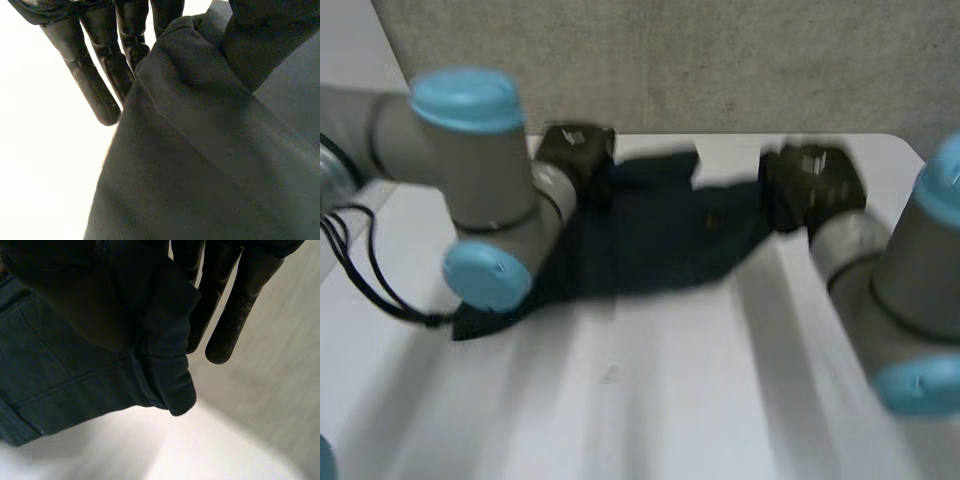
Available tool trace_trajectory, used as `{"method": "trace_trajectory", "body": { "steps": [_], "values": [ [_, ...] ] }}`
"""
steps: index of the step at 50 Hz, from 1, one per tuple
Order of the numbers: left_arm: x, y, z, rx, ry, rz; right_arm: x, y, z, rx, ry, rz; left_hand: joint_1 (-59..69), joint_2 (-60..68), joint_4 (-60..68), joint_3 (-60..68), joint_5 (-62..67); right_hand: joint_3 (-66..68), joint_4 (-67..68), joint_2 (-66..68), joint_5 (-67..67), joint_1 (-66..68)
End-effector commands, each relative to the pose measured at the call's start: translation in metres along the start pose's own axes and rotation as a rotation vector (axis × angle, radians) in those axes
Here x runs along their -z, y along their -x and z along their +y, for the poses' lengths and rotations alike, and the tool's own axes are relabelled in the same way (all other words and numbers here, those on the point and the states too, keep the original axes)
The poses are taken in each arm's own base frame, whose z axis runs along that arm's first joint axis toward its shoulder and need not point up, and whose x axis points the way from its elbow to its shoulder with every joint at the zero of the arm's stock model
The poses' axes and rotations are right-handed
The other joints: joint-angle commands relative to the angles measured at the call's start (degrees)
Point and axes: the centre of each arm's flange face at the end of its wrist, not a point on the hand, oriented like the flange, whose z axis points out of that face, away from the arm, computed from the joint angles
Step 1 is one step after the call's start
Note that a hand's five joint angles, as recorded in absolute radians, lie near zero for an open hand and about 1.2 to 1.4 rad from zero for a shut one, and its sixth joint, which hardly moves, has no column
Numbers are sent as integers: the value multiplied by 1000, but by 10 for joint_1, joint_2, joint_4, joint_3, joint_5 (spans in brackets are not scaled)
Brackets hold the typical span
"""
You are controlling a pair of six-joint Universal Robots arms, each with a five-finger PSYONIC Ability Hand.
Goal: Fold the shorts.
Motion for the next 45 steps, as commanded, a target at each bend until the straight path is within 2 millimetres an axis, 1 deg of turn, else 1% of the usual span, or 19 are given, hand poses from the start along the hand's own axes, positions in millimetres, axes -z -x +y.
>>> {"method": "trace_trajectory", "body": {
  "steps": [1, 5, 8, 9, 10, 12, 13, 14, 15, 16, 17, 18, 20, 22, 24, 25, 28, 36, 45],
  "values": [
    [17, 31, -75, 212, -223, -56, -34, -22, -88, 150, -294, 141, 150, 108, 108, 113, 149, 126, 120, 128, 148, 278],
    [37, 50, -74, 337, -201, -79, -36, -16, -97, 194, -378, 159, 143, 101, 101, 106, 142, 126, 120, 128, 148, 278],
    [54, 59, -56, 396, -153, -101, -32, -4, -90, 224, -374, 140, 132, 89, 89, 95, 131, 126, 120, 128, 148, 278],
    [57, 59, -50, 403, -136, -104, -27, 8, -78, 249, -342, 102, 127, 84, 84, 90, 126, 126, 120, 128, 148, 278],
    [64, 58, -30, 411, -85, -112, -23, 15, -72, 261, -324, 79, 105, 63, 63, 68, 104, 126, 120, 128, 148, 278],
    [71, 56, -5, 409, -12, -118, -15, 27, -55, 287, -280, 34, 84, 42, 42, 48, 84, 126, 120, 128, 148, 278],
    [75, 54, 8, 408, 23, -121, -8, 35, -38, 314, -232, -6, 83, 40, 41, 46, 82, 126, 120, 128, 148, 278],
    [85, 50, 35, 405, 105, -125, -4, 39, -29, 326, -208, -28, 63, 20, 21, 26, 62, 126, 120, 128, 148, 278],
    [89, 48, 46, 404, 136, -125, 0, 43, -19, 338, -179, -51, 46, 4, 4, 9, 45, 126, 120, 128, 148, 278],
    [94, 46, 56, 401, 172, -126, 8, 49, 1, 359, -122, -99, 17, -25, -25, -19, 17, 126, 120, 128, 148, 278],
    [99, 44, 66, 400, 207, -127, 12, 53, 12, 373, -91, -132, -31, -73, -73, -68, -32, 126, 120, 128, 148, 278],
    [109, 40, 83, 397, 273, -126, 16, 56, 20, 381, -70, -153, -147, -189, -189, -183, -147, 126, 120, 128, 148, 278],
    [119, 37, 97, 393, 331, -126, 29, 62, 41, 414, -11, -215, -211, -254, -254, -248, -212, 126, 120, 128, 148, 278],
    [130, 34, 109, 385, 390, -126, 35, 64, 49, 435, 10, -241, -264, -306, -306, -301, -264, 126, 120, 128, 148, 278],
    [138, 33, 112, 382, 415, -125, 44, 67, 59, 458, 35, -272, -324, -366, -366, -361, -325, 126, 120, 128, 148, 278],
    [145, 35, 107, 378, 418, -127, 46, 67, 61, 462, 40, -276, -408, -450, -450, -445, -408, 126, 120, 128, 148, 278],
    [154, 39, 96, 368, 405, -134, 52, 66, 59, 465, 39, -280, -497, -540, -540, -534, -498, 126, 120, 128, 148, 278],
    [159, 64, 50, 299, 230, -181, 72, 63, 46, 456, -25, -322, -499, -542, -542, -536, -500, 126, 120, 128, 148, 278],
    [145, 60, 32, 240, 108, -154, 89, 61, 30, 475, -133, -339, -496, -538, -538, -533, -497, 126, 120, 128, 148, 278]
  ]
}}
